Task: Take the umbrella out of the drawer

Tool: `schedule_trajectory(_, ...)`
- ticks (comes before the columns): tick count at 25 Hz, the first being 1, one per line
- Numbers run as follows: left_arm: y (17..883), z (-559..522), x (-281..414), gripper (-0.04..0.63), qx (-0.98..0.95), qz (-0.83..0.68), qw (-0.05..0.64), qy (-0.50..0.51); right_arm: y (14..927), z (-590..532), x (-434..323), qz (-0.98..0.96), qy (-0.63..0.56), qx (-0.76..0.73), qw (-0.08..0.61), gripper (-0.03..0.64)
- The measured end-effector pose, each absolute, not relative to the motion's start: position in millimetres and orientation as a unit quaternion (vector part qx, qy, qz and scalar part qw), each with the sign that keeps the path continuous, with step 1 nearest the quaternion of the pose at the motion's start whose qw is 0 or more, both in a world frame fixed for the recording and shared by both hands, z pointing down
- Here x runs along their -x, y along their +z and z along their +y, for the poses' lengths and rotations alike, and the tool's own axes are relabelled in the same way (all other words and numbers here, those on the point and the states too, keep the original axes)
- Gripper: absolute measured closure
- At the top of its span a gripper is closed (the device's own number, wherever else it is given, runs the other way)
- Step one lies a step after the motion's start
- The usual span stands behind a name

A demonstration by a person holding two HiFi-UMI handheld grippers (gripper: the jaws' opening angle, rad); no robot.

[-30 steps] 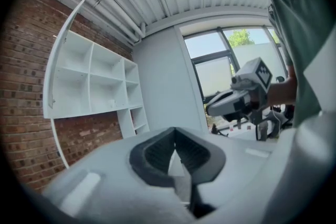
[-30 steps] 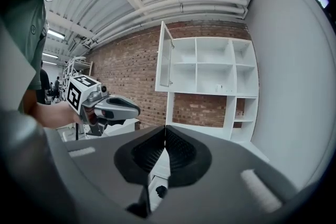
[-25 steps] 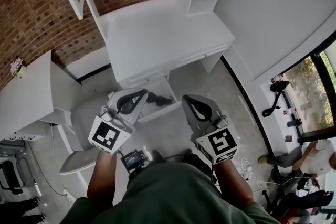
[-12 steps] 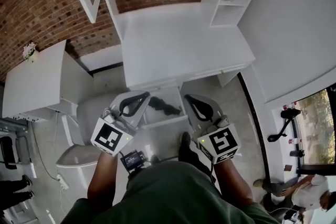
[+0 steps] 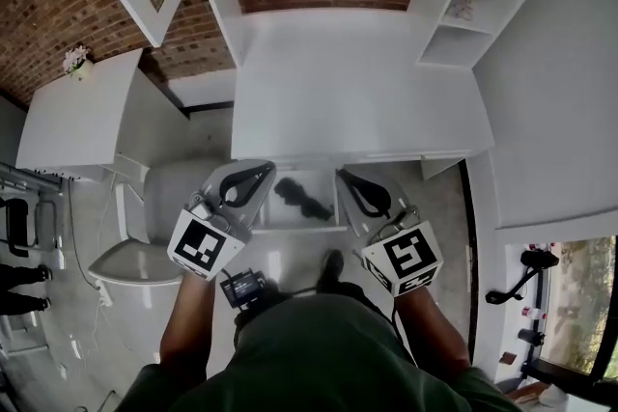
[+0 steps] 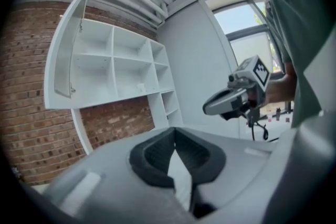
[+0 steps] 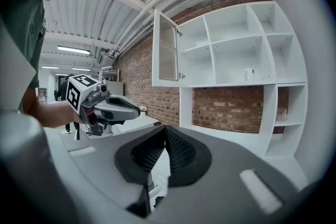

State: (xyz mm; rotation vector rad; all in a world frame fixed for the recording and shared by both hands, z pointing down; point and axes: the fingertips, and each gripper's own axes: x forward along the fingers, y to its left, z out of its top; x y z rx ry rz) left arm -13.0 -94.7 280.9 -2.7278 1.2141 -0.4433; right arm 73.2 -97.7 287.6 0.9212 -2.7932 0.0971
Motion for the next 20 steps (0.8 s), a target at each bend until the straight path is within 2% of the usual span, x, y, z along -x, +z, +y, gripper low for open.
schedule_trajectory(9, 302.7, -115.9, 4.8, 0.592, 0.884, 0.427, 0.051, -0.185, 311.4, -125.6, -80.3, -0.957, 0.053, -0.266, 0.099, 0.609)
schedule_trajectory(20, 339.1, -136.6, 25.7, 0.592, 0.893, 0.407, 0.032, -0.190, 353.0, -137.3, -47.0, -0.954, 0.079, -0.256, 0.131, 0.609)
